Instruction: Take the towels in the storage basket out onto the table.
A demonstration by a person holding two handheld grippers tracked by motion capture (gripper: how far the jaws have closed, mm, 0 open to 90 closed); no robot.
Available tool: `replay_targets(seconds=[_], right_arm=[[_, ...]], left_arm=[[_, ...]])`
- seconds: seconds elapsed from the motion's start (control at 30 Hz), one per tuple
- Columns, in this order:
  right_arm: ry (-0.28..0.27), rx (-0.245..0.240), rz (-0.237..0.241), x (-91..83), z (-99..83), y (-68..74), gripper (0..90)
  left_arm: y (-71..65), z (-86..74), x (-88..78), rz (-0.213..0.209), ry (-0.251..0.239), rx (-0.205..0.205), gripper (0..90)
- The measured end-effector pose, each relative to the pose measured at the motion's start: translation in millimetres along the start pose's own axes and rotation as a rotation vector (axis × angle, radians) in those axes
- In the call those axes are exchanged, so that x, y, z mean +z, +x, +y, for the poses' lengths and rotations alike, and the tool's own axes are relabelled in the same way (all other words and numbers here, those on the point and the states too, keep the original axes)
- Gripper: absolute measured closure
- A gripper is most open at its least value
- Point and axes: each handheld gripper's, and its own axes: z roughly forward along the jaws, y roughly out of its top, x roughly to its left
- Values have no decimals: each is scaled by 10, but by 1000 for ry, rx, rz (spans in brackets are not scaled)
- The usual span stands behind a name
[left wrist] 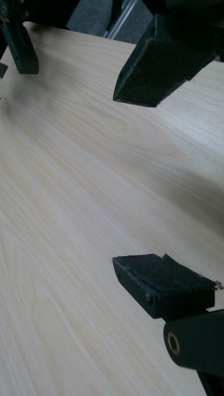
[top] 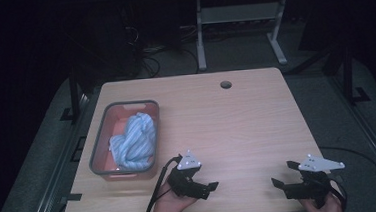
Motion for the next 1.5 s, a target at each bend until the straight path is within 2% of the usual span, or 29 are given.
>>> replay_targets(seconds=[0.07,0.1,0.33,0.63,0.8,0.83,0.97,1.27,1.3,1.5], right_arm=[[-1,-1,-5,-4,0,-4,146],[0,3,-5,-2,-7,-12,146],[-1,7,-6,-2,-4,-15,146],[-7,10,-9,-9,-1,-8,146],[-3,17,-9,-9,-10,-12,146],[-7,13,-11,-21,-5,-15,146],[-12,21,-13,-36,-6,-25,146],[-21,28,-21,-65,-13,-42,146],[-18,31,-22,-65,-18,-41,146],[-14,29,-25,-62,-12,-37,146]], left_arm=[[4,19,-5,-1,3,1,173],[28,59,-15,1,15,14,173],[78,186,-61,9,22,9,170],[84,401,-196,36,34,44,166],[122,486,-238,44,60,63,166],[157,522,-251,32,65,59,166],[193,566,-269,28,73,57,166],[262,723,-331,46,84,50,166],[277,739,-341,49,95,63,166],[299,839,-398,60,105,79,163]])
